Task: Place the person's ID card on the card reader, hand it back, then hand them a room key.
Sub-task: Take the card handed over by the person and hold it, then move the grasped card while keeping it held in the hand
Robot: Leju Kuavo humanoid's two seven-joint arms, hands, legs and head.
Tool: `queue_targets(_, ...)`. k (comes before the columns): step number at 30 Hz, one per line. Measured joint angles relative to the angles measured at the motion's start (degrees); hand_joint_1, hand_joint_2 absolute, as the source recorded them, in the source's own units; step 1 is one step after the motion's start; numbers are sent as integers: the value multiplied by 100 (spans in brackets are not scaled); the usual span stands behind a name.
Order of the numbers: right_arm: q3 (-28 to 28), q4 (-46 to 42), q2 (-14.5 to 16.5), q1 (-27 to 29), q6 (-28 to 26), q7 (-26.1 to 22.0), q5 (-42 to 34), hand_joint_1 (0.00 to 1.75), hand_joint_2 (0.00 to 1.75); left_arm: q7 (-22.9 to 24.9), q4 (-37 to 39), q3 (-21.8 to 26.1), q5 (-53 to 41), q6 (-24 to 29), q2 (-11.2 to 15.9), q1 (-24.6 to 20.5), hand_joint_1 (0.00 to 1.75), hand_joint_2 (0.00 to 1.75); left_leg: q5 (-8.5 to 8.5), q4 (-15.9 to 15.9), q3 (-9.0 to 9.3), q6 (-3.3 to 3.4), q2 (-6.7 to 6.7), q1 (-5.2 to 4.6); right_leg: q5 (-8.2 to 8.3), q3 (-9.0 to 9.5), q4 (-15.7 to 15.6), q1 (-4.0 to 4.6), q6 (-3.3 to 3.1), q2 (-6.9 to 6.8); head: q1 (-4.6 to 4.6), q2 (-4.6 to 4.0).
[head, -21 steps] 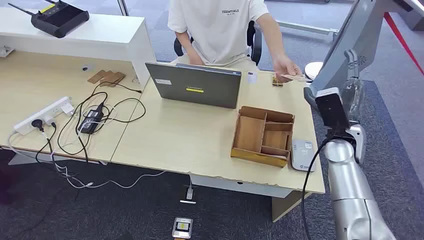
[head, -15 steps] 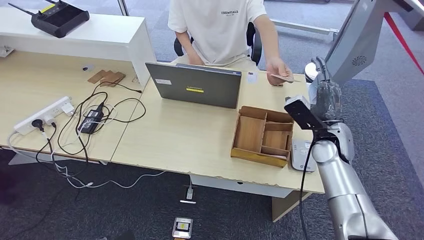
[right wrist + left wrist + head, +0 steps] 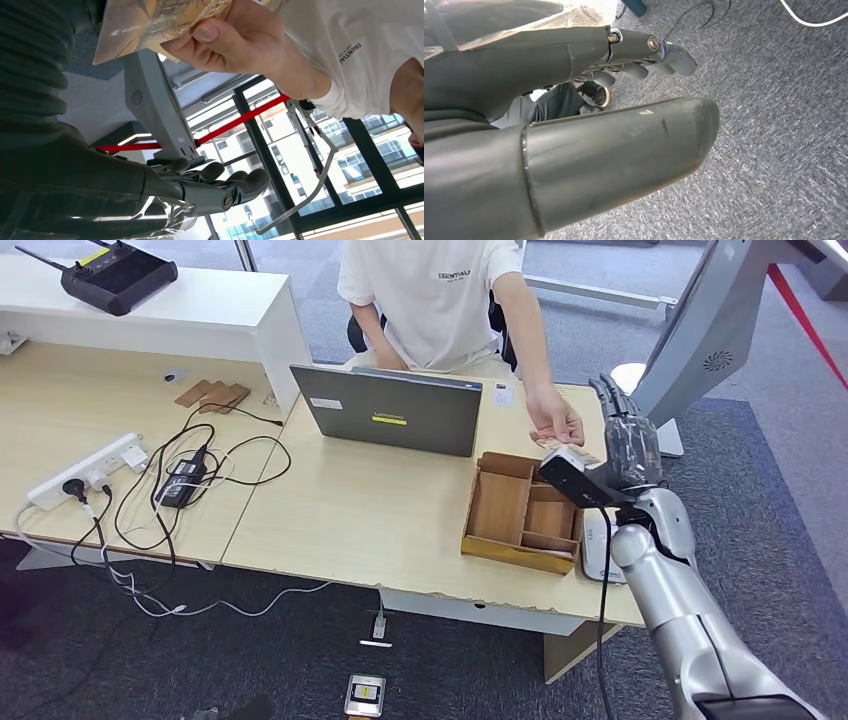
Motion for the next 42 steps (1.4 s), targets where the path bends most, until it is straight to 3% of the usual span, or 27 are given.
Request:
queue_targets(4, 10, 157, 12, -47, -104, 1, -38, 166, 175, 2, 0, -27, -12, -1, 0, -10, 0, 0, 0, 0, 0, 0, 0, 0, 0, 0, 0, 0, 0, 0, 1, 0)
queue_targets(5, 10, 190, 13, -53, -114, 0, -50, 170, 175, 4, -1, -36, -15, -4, 0, -13, 0, 0, 0, 0, 0, 0, 0, 0, 0, 0, 0, 0, 0, 0, 1, 0)
queue_targets(35, 4, 698, 43, -119, -376, -295, -550, 175, 175, 37, -11, -172, -38, -42, -12, -56, 0, 0, 0, 1, 1, 0, 3, 0, 0, -1, 0, 0, 0, 2, 0, 0)
queue_targets(42, -63, 595, -99, -129, -459, -283, -704, 175, 175, 37, -11, -182, 43, -31, -14, -47, 0, 0, 0, 1, 2, 0, 3, 0, 1, 0, 0, -1, 0, 2, 0, 0)
